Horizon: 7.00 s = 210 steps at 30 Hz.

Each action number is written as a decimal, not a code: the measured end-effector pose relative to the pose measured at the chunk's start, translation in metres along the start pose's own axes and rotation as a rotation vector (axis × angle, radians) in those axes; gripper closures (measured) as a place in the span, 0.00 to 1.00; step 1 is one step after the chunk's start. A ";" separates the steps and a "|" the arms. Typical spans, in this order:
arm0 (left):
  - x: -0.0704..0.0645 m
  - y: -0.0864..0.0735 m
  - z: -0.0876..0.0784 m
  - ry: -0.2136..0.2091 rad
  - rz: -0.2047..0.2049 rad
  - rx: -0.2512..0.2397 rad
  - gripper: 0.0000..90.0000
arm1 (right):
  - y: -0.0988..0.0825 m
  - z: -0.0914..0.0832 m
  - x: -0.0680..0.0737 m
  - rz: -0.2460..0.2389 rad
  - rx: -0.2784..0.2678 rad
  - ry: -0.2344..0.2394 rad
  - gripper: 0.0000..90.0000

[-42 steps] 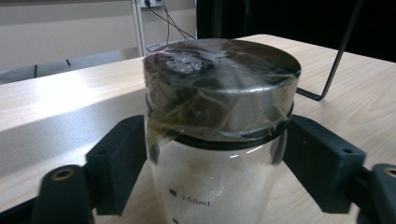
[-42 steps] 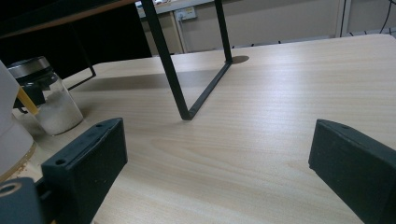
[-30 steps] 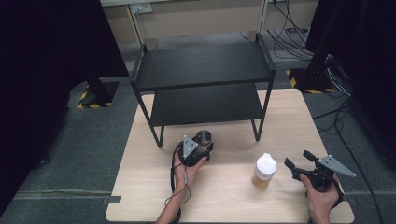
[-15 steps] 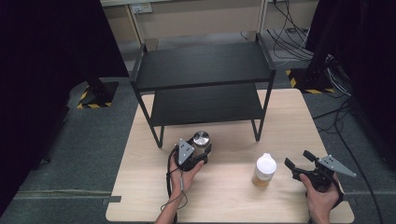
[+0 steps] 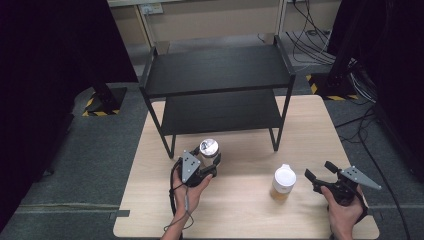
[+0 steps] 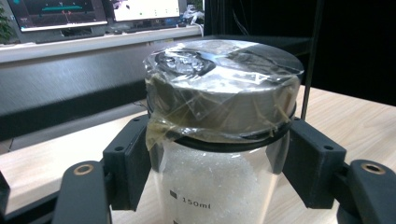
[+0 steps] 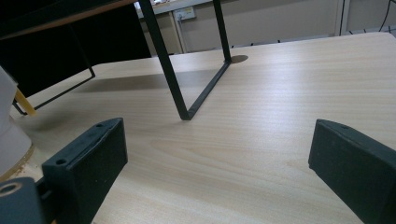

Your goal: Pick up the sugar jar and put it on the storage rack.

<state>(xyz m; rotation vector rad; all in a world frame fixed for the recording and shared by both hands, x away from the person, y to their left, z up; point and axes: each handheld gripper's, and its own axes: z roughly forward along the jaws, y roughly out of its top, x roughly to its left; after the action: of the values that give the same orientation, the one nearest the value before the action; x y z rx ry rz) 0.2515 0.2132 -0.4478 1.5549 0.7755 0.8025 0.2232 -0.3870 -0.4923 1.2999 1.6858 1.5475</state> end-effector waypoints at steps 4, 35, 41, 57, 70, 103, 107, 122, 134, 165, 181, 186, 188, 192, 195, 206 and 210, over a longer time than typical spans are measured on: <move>-0.002 0.008 -0.005 0.005 0.008 -0.010 0.34 | 0.000 0.000 0.000 0.002 -0.002 0.000 0.05; 0.001 0.070 -0.018 0.051 0.037 -0.096 0.34 | 0.001 0.000 0.000 0.003 0.005 0.000 0.05; 0.003 0.080 -0.020 0.065 0.035 -0.113 0.34 | 0.001 0.001 -0.001 0.005 0.005 0.001 0.05; 0.002 0.103 -0.022 0.107 0.030 -0.150 0.34 | 0.001 0.001 -0.001 0.008 0.006 0.002 0.05; 0.004 0.126 -0.022 0.127 0.027 -0.178 0.34 | 0.001 0.000 -0.002 0.013 0.005 0.003 0.05; 0.009 0.176 -0.013 0.203 -0.015 -0.193 0.34 | 0.001 0.001 -0.002 0.013 0.006 0.004 0.05; 0.014 0.181 -0.012 0.208 -0.027 -0.196 0.34 | 0.001 0.001 -0.002 0.014 0.006 0.005 0.05; 0.023 0.207 0.000 0.257 -0.028 -0.185 0.35 | 0.001 0.001 -0.002 0.013 0.007 0.006 0.06; 0.030 0.220 0.017 0.296 -0.046 -0.170 0.35 | 0.001 0.001 -0.003 0.013 0.005 0.010 0.06; 0.042 0.220 0.046 0.363 -0.067 -0.101 0.34 | 0.002 0.001 -0.004 0.008 0.011 0.019 0.06; 0.049 0.227 0.048 0.349 -0.109 -0.077 0.32 | 0.002 0.001 -0.005 0.005 0.012 0.022 0.06; 0.044 0.225 0.043 0.355 -0.084 -0.111 0.17 | 0.003 0.001 -0.004 0.002 0.014 0.020 0.06; 0.042 0.223 0.041 0.353 -0.071 -0.122 0.13 | 0.003 0.001 -0.004 0.001 0.016 0.020 0.06; 0.038 0.218 0.034 0.349 -0.048 -0.138 0.10 | 0.002 0.001 -0.004 0.000 0.013 0.020 0.06; 0.037 0.213 0.028 0.346 -0.035 -0.150 0.10 | 0.002 0.001 -0.004 -0.001 0.014 0.019 0.06; 0.028 0.194 0.004 0.324 -0.010 -0.193 0.10 | 0.003 0.002 -0.003 -0.004 0.016 0.018 0.06; 0.025 0.187 -0.002 0.313 0.012 -0.187 0.10 | 0.003 0.002 -0.003 -0.004 0.016 0.018 0.06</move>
<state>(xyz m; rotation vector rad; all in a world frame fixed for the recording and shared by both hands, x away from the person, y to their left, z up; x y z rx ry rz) 0.2716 0.2132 -0.2603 1.2839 0.8896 1.1122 0.2265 -0.3891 -0.4907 1.2935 1.7136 1.5510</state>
